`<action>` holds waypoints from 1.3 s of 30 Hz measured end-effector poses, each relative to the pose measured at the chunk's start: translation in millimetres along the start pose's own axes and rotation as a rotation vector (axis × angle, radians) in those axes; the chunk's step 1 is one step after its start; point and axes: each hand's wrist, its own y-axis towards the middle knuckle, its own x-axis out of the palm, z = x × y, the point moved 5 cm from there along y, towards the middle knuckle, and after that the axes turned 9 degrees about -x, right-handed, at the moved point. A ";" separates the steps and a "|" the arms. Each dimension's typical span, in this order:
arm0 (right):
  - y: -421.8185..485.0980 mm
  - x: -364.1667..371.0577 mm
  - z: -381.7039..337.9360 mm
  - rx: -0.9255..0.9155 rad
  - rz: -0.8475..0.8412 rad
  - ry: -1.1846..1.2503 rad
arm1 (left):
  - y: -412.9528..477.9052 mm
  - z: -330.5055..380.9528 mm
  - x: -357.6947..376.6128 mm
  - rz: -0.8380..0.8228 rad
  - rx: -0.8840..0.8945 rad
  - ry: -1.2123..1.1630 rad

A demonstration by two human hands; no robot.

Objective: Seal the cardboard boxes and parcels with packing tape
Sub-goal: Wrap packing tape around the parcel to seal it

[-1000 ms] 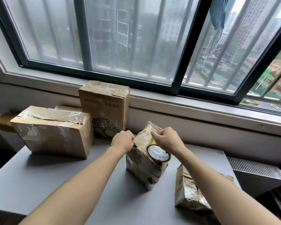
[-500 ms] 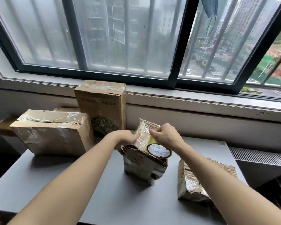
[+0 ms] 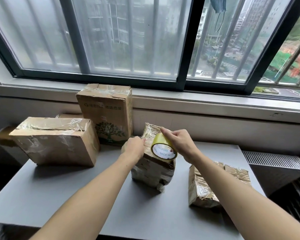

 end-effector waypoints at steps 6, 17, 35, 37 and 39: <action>6.6 -17.8 -22.1 -0.046 -0.085 -0.430 | -4.2 0.2 -3.4 0.030 0.020 0.005; -12.6 -44.2 12.1 -0.026 -0.104 -0.489 | -6.7 3.5 -9.0 0.201 0.133 0.233; 1.2 -20.4 37.8 0.076 0.312 -0.086 | -25.1 23.5 16.9 -0.051 0.306 0.190; 7.6 -19.4 37.8 0.074 0.266 -0.036 | -18.8 20.5 12.9 -0.045 0.314 0.232; 10.5 -18.6 38.0 0.071 0.225 0.016 | -14.2 19.2 11.5 -0.034 0.340 0.325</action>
